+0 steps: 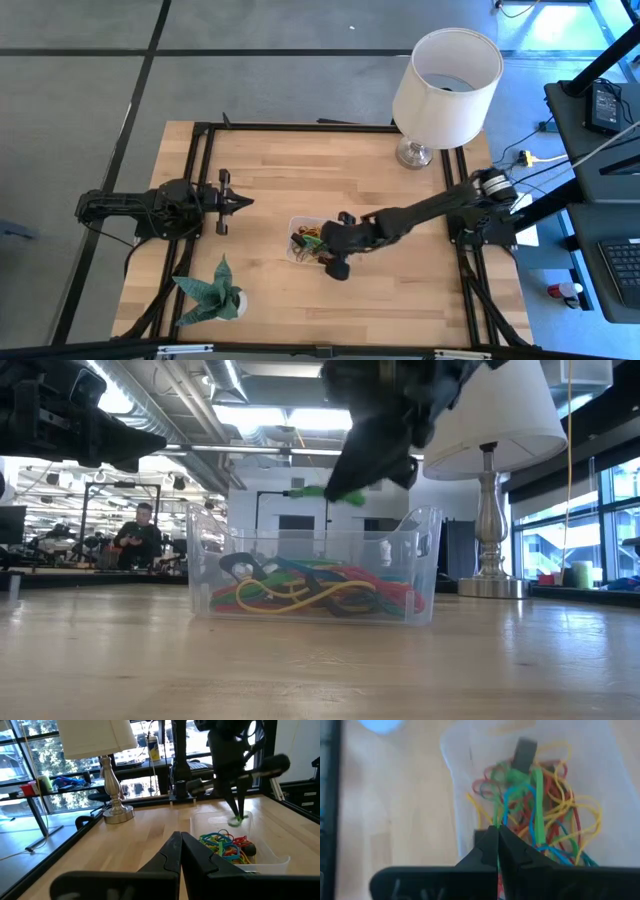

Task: Pick and place rubber bands into bin
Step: Put the green rubber band into the transparent bin

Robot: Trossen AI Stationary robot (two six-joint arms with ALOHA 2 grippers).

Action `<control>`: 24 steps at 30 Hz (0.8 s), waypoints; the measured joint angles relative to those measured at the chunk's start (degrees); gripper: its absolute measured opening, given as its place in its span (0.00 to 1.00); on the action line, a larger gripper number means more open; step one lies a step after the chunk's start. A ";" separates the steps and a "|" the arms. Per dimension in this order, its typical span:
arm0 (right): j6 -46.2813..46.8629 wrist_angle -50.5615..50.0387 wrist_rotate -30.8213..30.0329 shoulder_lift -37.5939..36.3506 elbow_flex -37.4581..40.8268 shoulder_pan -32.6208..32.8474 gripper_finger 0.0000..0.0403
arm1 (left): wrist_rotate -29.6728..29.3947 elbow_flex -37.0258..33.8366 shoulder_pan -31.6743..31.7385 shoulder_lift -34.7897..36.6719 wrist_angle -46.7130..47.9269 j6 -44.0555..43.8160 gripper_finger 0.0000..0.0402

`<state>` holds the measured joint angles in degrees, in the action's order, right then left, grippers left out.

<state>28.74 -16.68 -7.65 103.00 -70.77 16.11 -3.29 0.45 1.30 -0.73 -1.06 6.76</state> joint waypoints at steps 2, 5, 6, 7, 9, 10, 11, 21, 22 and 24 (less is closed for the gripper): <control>0.30 -3.69 0.98 2.41 -2.51 -0.59 0.00 | 0.00 0.00 0.00 0.00 0.00 0.00 0.00; -0.09 -9.38 3.34 6.18 -6.57 -1.38 0.00 | -0.02 0.00 -0.01 -0.03 0.00 0.00 0.00; -0.57 -10.98 4.53 7.41 -7.98 -1.55 0.00 | -0.02 0.00 0.00 -0.07 0.00 0.00 0.00; -0.93 -12.16 5.61 8.58 -9.31 -1.67 0.00 | -0.04 0.00 0.00 -0.07 0.00 0.00 0.00; -2.05 -16.16 6.28 10.03 -11.48 -1.76 0.00 | -0.04 0.00 -0.02 -0.07 -0.02 0.00 0.00; -2.25 -17.75 6.31 10.65 -12.42 -1.73 0.00 | -0.04 0.00 0.00 -0.07 -0.02 0.00 0.00; -2.31 -18.53 6.32 11.08 -13.10 -1.70 0.01 | -0.09 0.00 0.00 -0.07 -0.02 0.00 0.00; 1.95 -23.55 6.32 10.53 -13.52 -1.76 0.17 | -0.13 0.00 0.00 -0.15 -0.63 0.00 0.00; 2.42 -23.51 6.31 10.49 -13.52 -1.76 0.19 | -0.12 0.00 -0.02 -0.15 -0.21 0.00 0.00; 2.61 -23.48 6.31 10.43 -13.52 -1.76 0.23 | -0.13 0.00 -0.02 -0.15 -0.20 0.00 0.00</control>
<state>31.35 -40.16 -1.34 113.43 -84.29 14.35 -3.42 0.45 1.28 -0.89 -1.26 6.76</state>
